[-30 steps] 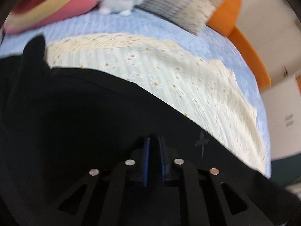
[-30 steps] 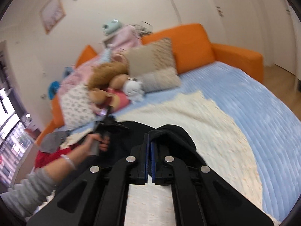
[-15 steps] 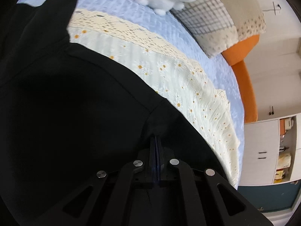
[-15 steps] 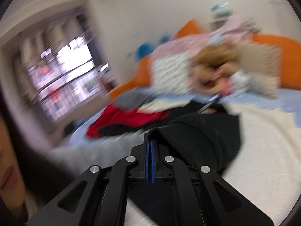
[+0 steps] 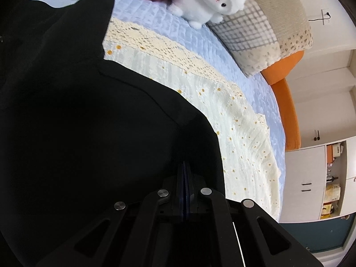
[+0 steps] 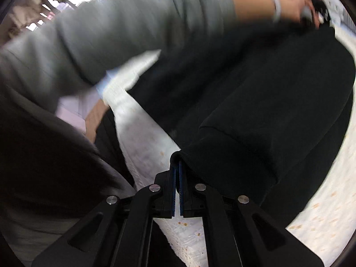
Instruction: Fold large clothes
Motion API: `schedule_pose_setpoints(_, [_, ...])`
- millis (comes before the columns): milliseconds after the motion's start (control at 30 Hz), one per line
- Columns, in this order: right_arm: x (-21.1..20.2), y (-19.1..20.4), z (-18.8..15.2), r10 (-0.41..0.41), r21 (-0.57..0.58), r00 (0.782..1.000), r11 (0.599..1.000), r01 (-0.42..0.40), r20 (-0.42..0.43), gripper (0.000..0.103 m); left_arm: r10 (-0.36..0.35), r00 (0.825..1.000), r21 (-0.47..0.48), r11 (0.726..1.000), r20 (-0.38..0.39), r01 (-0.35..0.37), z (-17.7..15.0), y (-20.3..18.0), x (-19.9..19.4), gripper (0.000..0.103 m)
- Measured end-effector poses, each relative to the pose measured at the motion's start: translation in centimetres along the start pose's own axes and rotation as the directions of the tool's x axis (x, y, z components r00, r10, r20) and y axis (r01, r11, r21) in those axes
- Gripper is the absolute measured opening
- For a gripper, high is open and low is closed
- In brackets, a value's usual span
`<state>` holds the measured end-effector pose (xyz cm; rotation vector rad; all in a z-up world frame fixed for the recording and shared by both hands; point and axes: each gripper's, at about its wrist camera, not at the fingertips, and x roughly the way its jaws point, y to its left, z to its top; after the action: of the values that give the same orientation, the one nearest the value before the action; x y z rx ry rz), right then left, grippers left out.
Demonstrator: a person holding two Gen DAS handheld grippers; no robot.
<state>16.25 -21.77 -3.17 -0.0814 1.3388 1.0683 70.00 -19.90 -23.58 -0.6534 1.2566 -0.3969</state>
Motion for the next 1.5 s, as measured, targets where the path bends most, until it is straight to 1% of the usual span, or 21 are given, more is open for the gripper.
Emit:
schedule_pose_setpoints(133, [1.6,-2.0,-1.0,0.047,0.094,0.999,0.994,-0.048,0.014,0.003,0.018,0.999,-0.012,1.000,0.029,-0.018,-0.2,1.2,-0.5,0.008])
schedule_pose_setpoints(267, [2.6,-3.1,-1.8,-0.007,0.091,1.000,0.996,0.005,0.028,0.004,0.031,0.998,-0.021,0.999,0.061,-0.030,-0.8,1.8,-1.9,0.007])
schedule_pose_setpoints(367, [2.5,-2.6,-1.9,-0.079,0.055,0.997,0.995,0.078,0.023,0.011,0.092,0.987,0.029,0.995,0.128,-0.096,-1.6,0.6,-5.0,0.035])
schedule_pose_setpoints(400, [2.2,-2.3,-2.2,-0.076,0.046,0.997,0.996,0.075,0.022,0.028,0.093,0.984,0.065,0.992,0.151,-0.104,-2.0,-0.1,-6.2,0.042])
schedule_pose_setpoints(433, [1.6,-1.8,-2.4,-0.067,0.037,0.997,0.997,0.066,0.027,0.045,0.073,0.982,0.117,0.989,0.172,-0.094,-2.6,-1.1,-7.5,0.043])
schedule_pose_setpoints(467, [1.3,-1.5,-2.4,-0.073,0.034,0.996,0.997,0.072,0.044,0.080,0.056,0.981,0.157,0.984,0.186,-0.085,-3.1,-1.9,-8.4,0.043])
schedule_pose_setpoints(500, [0.6,-0.9,-2.6,-0.072,0.025,0.994,0.997,0.071,0.080,0.088,0.024,0.981,0.224,0.972,0.194,-0.068,-4.1,-3.2,-9.8,0.047])
schedule_pose_setpoints(533, [0.6,-0.6,-2.5,-0.066,0.024,0.994,0.998,0.064,0.090,0.088,-0.006,0.982,0.264,0.964,0.187,-0.044,-4.9,-4.0,-10.5,0.056])
schedule_pose_setpoints(600, [-0.2,0.3,-2.5,-0.073,0.023,0.992,0.997,0.071,0.106,0.088,-0.049,0.987,0.322,0.947,0.153,-0.003,-6.6,-5.2,-11.2,0.062])
schedule_pose_setpoints(700, [-1.8,1.3,-2.4,-0.098,0.033,0.981,0.995,0.093,0.166,0.084,-0.079,0.993,0.351,0.935,0.086,0.044,-8.7,-5.7,-10.5,0.062])
schedule_pose_setpoints(767, [-3.4,1.4,-2.2,-0.111,0.050,0.970,0.993,0.103,0.215,0.080,-0.058,0.997,0.352,0.935,0.059,0.033,-9.7,-5.1,-9.4,0.062])
schedule_pose_setpoints(800, [-4.6,1.2,-2.0,-0.136,0.067,0.958,0.990,0.123,0.253,0.078,-0.024,0.999,0.348,0.938,0.045,0.007,-10.0,-4.5,-8.4,0.062])
schedule_pose_setpoints(867, [-6.7,0.4,-1.8,-0.166,0.099,0.936,0.985,0.141,0.311,0.066,0.065,0.998,0.326,0.943,0.025,-0.069,-10.4,-2.7,-6.5,0.058])
schedule_pose_setpoints(900, [-8.0,-0.2,-1.6,-0.187,0.125,0.916,0.981,0.151,0.354,0.062,0.090,0.996,0.308,0.947,0.014,-0.090,-10.6,-1.9,-5.7,0.049])
schedule_pose_setpoints(933, [-9.1,-1.0,-1.5,-0.205,0.156,0.895,0.976,0.155,0.396,0.058,0.079,0.997,0.297,0.951,0.018,-0.081,-10.6,-1.0,-5.5,0.045])
schedule_pose_setpoints(1033, [-9.8,-2.5,-0.7,-0.280,0.240,0.837,0.953,0.184,0.470,0.046,0.017,0.999,0.278,0.960,0.046,-0.029,-10.7,0.2,-6.0,0.045])
schedule_pose_setpoints(1133, [-8.6,-5.2,0.2,-0.349,0.308,0.815,0.925,0.221,0.463,0.041,0.027,0.998,0.303,0.952,0.050,-0.041,-11.0,0.3,-6.2,0.045])
schedule_pose_setpoints(1267, [-3.5,-8.8,1.3,-0.433,0.377,0.829,0.877,0.297,0.354,0.035,0.002,0.998,0.278,0.960,0.068,-0.021,-11.5,0.6,-6.9,0.045])
schedule_pose_setpoints(1367, [0.2,-10.9,0.9,-0.478,0.392,0.837,0.847,0.359,0.267,0.035,-0.048,0.997,0.250,0.968,0.056,0.033,-11.8,1.0,-8.2,0.052])
schedule_pose_setpoints(1433, [1.0,-10.4,0.6,-0.521,0.357,0.801,0.838,0.414,0.294,0.035,-0.059,0.996,0.273,0.961,0.067,0.039,-12.6,1.3,-10.0,0.064])
schedule_pose_setpoints(1500, [1.2,-10.1,0.9,-0.551,0.334,0.784,0.824,0.457,0.285,0.036,-0.063,0.994,0.298,0.954,0.092,0.033,-13.5,2.4,-12.7,0.074])
